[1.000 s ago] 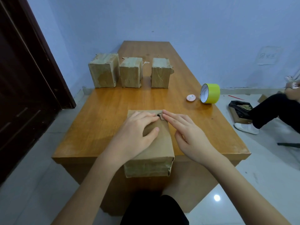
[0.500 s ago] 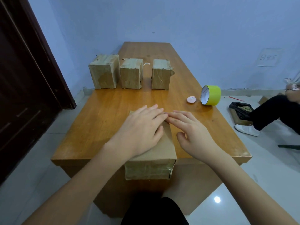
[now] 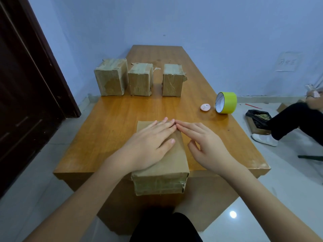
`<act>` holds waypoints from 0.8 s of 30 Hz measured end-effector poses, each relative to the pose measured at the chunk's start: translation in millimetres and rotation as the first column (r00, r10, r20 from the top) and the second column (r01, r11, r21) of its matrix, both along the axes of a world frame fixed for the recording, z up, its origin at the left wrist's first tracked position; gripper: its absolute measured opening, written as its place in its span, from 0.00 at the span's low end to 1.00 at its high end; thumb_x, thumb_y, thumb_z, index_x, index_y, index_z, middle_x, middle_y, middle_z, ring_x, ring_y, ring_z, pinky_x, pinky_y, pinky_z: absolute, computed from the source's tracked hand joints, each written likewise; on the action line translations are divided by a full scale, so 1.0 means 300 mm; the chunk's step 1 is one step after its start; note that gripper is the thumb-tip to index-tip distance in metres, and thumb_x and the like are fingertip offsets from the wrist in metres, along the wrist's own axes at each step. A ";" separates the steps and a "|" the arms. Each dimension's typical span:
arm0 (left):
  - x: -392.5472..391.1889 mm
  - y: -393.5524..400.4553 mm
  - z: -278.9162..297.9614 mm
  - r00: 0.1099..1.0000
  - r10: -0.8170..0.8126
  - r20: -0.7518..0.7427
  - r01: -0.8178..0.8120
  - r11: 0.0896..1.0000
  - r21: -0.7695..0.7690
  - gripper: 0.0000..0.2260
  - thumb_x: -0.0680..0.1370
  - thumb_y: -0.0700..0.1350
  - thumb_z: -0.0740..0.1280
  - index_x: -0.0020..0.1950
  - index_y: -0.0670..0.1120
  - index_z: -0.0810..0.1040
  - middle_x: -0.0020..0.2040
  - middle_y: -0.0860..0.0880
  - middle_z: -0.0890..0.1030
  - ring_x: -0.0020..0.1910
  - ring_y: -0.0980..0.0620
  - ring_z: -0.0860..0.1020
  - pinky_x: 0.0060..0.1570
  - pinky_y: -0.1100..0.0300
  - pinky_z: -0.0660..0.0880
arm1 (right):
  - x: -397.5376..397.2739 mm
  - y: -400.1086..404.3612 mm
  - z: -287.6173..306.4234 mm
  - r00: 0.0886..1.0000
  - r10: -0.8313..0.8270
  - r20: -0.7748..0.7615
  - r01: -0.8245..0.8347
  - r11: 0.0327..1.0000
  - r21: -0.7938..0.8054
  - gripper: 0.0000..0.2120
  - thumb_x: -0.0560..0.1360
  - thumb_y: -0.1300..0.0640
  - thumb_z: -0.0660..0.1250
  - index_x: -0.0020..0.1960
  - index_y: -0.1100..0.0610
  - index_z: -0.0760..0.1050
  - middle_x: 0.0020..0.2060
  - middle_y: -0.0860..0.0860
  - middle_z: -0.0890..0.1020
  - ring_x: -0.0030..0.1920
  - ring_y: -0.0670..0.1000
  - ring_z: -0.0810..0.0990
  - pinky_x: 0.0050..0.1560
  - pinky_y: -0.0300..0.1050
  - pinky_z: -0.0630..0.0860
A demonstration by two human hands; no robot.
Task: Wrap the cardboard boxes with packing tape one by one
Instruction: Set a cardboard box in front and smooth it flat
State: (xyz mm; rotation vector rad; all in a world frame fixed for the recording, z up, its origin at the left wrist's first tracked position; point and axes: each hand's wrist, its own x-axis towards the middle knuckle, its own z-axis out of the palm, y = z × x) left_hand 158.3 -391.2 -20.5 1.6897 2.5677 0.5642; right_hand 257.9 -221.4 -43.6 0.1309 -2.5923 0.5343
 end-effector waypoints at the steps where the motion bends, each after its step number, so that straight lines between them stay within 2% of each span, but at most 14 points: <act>1: 0.003 -0.007 0.002 0.998 0.020 0.068 -0.026 0.996 0.087 0.20 0.81 0.53 0.55 0.73 0.52 0.62 0.73 0.60 0.59 0.70 0.68 0.51 0.71 0.67 0.47 | 0.002 -0.002 -0.001 1.000 -0.010 0.010 0.009 1.000 0.026 0.26 0.71 0.70 0.60 0.69 0.58 0.72 0.67 0.49 0.74 0.60 0.53 0.75 0.55 0.52 0.75; 3: 0.005 -0.018 0.005 0.983 0.043 0.178 -0.088 0.964 0.252 0.16 0.79 0.47 0.62 0.66 0.50 0.73 0.68 0.57 0.70 0.67 0.65 0.64 0.69 0.65 0.61 | 0.004 -0.006 0.002 0.999 -0.029 0.019 0.028 0.997 0.069 0.27 0.70 0.69 0.58 0.68 0.58 0.73 0.67 0.50 0.75 0.58 0.55 0.76 0.52 0.55 0.76; 4: 0.008 -0.021 0.007 0.983 0.055 0.177 -0.102 0.957 0.272 0.16 0.78 0.47 0.63 0.66 0.50 0.73 0.67 0.57 0.71 0.66 0.64 0.66 0.67 0.65 0.63 | 0.002 -0.009 0.004 0.999 -0.039 0.014 0.037 0.994 0.100 0.27 0.70 0.68 0.57 0.68 0.58 0.73 0.66 0.50 0.75 0.57 0.55 0.76 0.51 0.56 0.76; 7: 0.015 -0.023 0.004 0.991 0.072 0.116 -0.095 0.974 0.207 0.20 0.79 0.51 0.61 0.71 0.53 0.67 0.70 0.58 0.68 0.70 0.64 0.61 0.68 0.64 0.58 | -0.005 -0.011 0.013 0.999 -0.045 -0.022 0.048 0.985 0.167 0.26 0.68 0.67 0.57 0.65 0.60 0.76 0.64 0.51 0.78 0.56 0.56 0.77 0.50 0.56 0.77; 8: 0.013 -0.022 0.005 0.992 0.069 0.109 -0.089 0.977 0.193 0.19 0.79 0.51 0.61 0.71 0.53 0.67 0.70 0.58 0.68 0.70 0.65 0.60 0.68 0.65 0.56 | -0.008 -0.010 0.011 0.999 -0.034 -0.023 0.037 0.991 0.130 0.26 0.68 0.68 0.58 0.65 0.59 0.76 0.63 0.51 0.78 0.57 0.56 0.76 0.52 0.55 0.76; 10: 0.005 -0.020 0.010 0.991 0.056 0.118 -0.077 0.981 0.180 0.18 0.80 0.49 0.61 0.70 0.52 0.69 0.70 0.59 0.68 0.70 0.66 0.59 0.68 0.68 0.54 | -0.013 -0.003 0.000 1.000 0.012 0.009 -0.011 0.998 -0.063 0.24 0.70 0.71 0.60 0.64 0.59 0.75 0.64 0.49 0.76 0.61 0.52 0.73 0.59 0.50 0.73; 13: 0.003 -0.018 0.013 0.992 0.059 0.109 -0.077 0.983 0.168 0.17 0.80 0.48 0.61 0.69 0.53 0.70 0.68 0.63 0.67 0.67 0.71 0.58 0.61 0.81 0.48 | -0.016 0.028 -0.020 1.000 -0.008 -0.001 0.007 0.945 -0.327 0.22 0.74 0.70 0.61 0.66 0.59 0.72 0.66 0.50 0.72 0.68 0.48 0.68 0.66 0.46 0.68; 15: 0.009 -0.017 0.010 0.991 0.067 0.112 -0.086 0.980 0.178 0.17 0.79 0.48 0.62 0.69 0.53 0.70 0.65 0.67 0.64 0.64 0.75 0.55 0.54 0.87 0.46 | -0.030 0.094 -0.018 0.981 -0.170 -0.089 0.124 0.917 -0.379 0.20 0.76 0.69 0.61 0.67 0.60 0.70 0.66 0.51 0.72 0.67 0.49 0.69 0.64 0.48 0.70; 17: 0.016 -0.018 0.011 0.989 0.074 0.124 -0.095 0.980 0.174 0.18 0.80 0.48 0.61 0.69 0.54 0.69 0.63 0.68 0.61 0.61 0.77 0.52 0.52 0.88 0.44 | -0.057 0.199 -0.007 0.907 -0.400 -0.131 0.328 0.866 -0.377 0.19 0.77 0.65 0.61 0.67 0.60 0.69 0.64 0.53 0.73 0.65 0.52 0.71 0.60 0.48 0.71; 20: 0.025 -0.018 0.015 0.991 0.084 0.103 -0.100 0.983 0.157 0.17 0.80 0.50 0.60 0.70 0.56 0.68 0.62 0.68 0.60 0.61 0.77 0.52 0.56 0.83 0.46 | -0.112 0.356 0.003 0.747 -0.665 -0.011 0.625 0.708 -0.328 0.23 0.77 0.59 0.62 0.70 0.62 0.65 0.67 0.57 0.69 0.67 0.57 0.67 0.58 0.49 0.67; 22: 0.030 -0.017 0.018 0.993 0.083 0.082 -0.095 0.983 0.156 0.17 0.80 0.50 0.59 0.69 0.58 0.69 0.62 0.69 0.60 0.62 0.75 0.52 0.62 0.74 0.50 | -0.144 0.414 -0.011 0.694 -0.716 0.084 0.704 0.649 -0.289 0.27 0.77 0.57 0.64 0.72 0.64 0.61 0.68 0.60 0.67 0.68 0.60 0.65 0.59 0.53 0.66; 24: 0.033 -0.014 0.019 0.995 0.077 0.065 -0.086 0.985 0.150 0.16 0.80 0.50 0.58 0.68 0.59 0.69 0.65 0.68 0.62 0.64 0.74 0.52 0.62 0.71 0.50 | -0.172 0.442 -0.029 0.662 -0.728 0.179 0.745 0.611 -0.268 0.30 0.77 0.54 0.65 0.73 0.65 0.58 0.69 0.61 0.65 0.68 0.61 0.64 0.59 0.56 0.67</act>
